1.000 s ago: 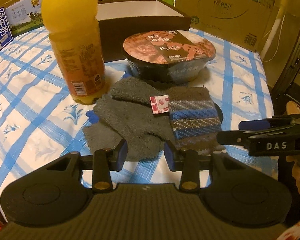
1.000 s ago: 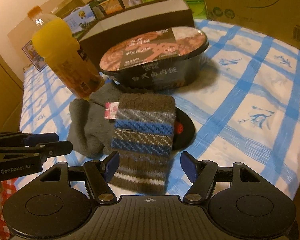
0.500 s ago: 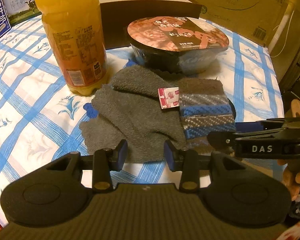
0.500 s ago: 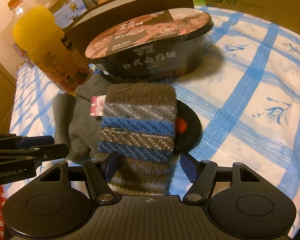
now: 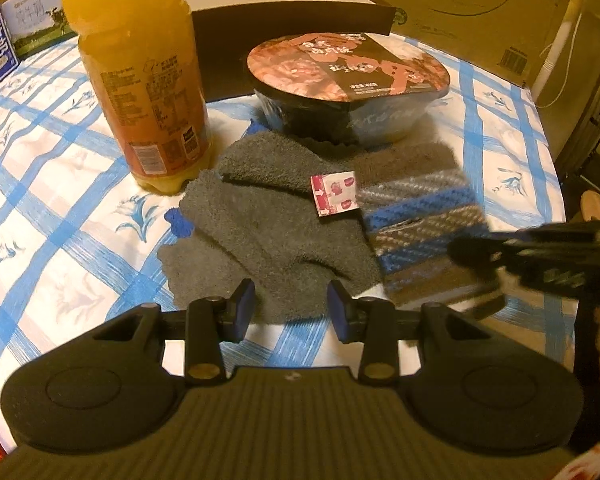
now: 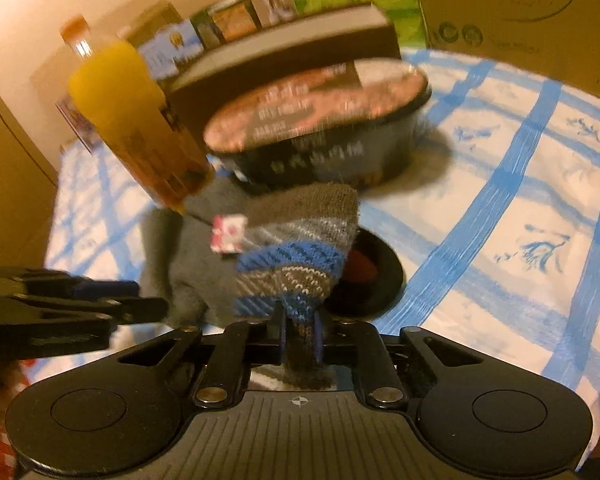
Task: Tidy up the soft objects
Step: 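Lift the striped sock with the right gripper while the left gripper grasps the grey sock's pink tag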
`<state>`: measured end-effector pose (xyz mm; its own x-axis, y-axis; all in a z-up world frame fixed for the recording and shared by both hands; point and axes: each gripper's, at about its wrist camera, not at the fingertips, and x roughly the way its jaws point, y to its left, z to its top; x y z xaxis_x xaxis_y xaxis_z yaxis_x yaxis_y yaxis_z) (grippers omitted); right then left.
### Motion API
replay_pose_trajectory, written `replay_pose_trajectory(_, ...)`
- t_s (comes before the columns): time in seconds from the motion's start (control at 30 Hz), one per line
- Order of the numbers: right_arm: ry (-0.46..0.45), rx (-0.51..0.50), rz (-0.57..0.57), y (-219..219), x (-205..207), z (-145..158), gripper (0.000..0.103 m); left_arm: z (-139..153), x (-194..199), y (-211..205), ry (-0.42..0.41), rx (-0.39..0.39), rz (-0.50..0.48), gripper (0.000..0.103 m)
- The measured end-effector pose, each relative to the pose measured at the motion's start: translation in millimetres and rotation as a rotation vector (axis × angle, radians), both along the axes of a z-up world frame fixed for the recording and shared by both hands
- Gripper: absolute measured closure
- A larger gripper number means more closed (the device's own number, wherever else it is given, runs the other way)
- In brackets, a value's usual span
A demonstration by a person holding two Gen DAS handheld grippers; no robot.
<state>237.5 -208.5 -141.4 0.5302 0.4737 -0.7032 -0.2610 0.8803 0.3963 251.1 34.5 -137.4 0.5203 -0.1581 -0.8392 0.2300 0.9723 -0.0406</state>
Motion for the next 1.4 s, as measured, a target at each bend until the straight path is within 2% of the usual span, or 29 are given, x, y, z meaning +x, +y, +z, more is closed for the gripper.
replay_pose_trajectory(0.17, -0.045, 0.041, -0.065, -28.4, -8.7, 21.5, 0.090, 2.8, 3.4, -10.9, -0.033, 0.041, -0.073, 0.067)
replay_pose_trajectory(0.43, 0.016, 0.032, -0.169, -64.7, -4.7, 19.7, 0.090, 0.2, 22.4, -38.8, -0.121, 0.164, -0.253, 0.067)
replay_pose_trajectory(0.73, 0.084, 0.084, -0.202, -76.3, -3.5, 7.2, 0.090, -23.0, 30.8, -65.7, -0.209, 0.349, -0.460, 0.067)
replay_pose_trajectory(0.9, 0.099, 0.087, -0.203, -75.8, -1.1, 3.5, 0.090, -37.5, 29.0, -72.0, -0.261, 0.442, -0.515, 0.076)
replay_pose_trajectory(1.07, 0.104, 0.087, -0.199, -74.1, -0.4, 2.6, 0.090, -40.1, 22.6, -75.5, -0.321, 0.507, -0.559, 0.075)
replay_pose_trajectory(1.17, 0.111, 0.094, -0.201, -73.8, 0.4, 1.8, 0.090, -43.1, 16.2, -79.0, -0.362, 0.568, -0.590, 0.069)
replay_pose_trajectory(1.3, 0.114, 0.095, -0.201, -74.1, 1.2, 0.8, 0.090, -51.7, 10.3, -83.8, -0.399, 0.622, -0.641, 0.069)
replay_pose_trajectory(1.37, 0.116, 0.093, -0.201, -74.2, 1.4, 0.4, 0.090, -56.7, 9.6, -85.7, -0.410, 0.640, -0.667, 0.074)
replay_pose_trajectory(1.4, 0.117, 0.093, -0.202, -74.0, 1.3, 0.2, 0.090, -58.6, 9.5, -86.2, -0.412, 0.645, -0.677, 0.082)
